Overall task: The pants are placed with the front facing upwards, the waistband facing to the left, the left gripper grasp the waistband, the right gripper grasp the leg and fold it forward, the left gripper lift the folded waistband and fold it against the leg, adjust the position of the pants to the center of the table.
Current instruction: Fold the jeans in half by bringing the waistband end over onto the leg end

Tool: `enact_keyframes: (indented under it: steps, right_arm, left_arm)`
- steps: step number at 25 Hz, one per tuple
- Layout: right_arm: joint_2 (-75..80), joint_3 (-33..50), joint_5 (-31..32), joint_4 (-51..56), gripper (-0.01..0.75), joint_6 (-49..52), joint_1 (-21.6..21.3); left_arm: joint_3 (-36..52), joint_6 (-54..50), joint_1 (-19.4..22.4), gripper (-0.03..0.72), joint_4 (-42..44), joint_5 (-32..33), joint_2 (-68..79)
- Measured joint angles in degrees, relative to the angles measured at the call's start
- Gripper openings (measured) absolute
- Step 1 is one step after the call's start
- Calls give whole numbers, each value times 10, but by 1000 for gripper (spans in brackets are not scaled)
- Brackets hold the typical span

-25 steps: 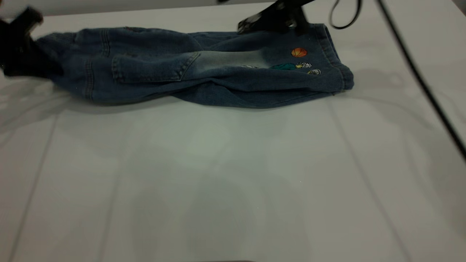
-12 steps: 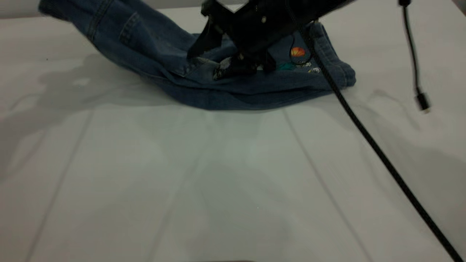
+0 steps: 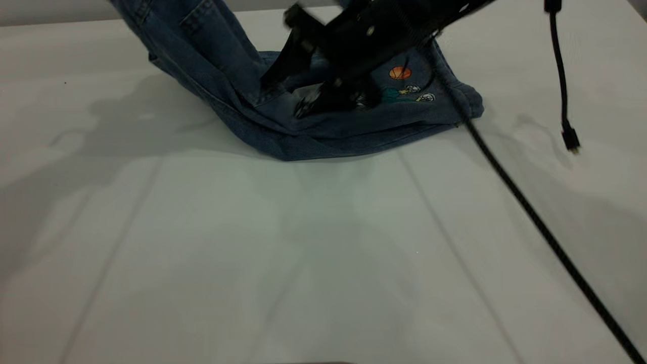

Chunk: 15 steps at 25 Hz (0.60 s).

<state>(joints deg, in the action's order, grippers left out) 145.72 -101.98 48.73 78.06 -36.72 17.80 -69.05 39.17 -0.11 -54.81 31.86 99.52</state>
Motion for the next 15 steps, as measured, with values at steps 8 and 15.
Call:
enact_keyframes:
  steps: [8,15]
  right_arm:
    - [-89,-7,23,-32,418,5,-81]
    - [-198,-7,28,-54,418,2,-141]
  left_arm:
    - [-41,8,-63,51,18,-4,-7]
    - [-53,8,-147,51,22,-57,0]
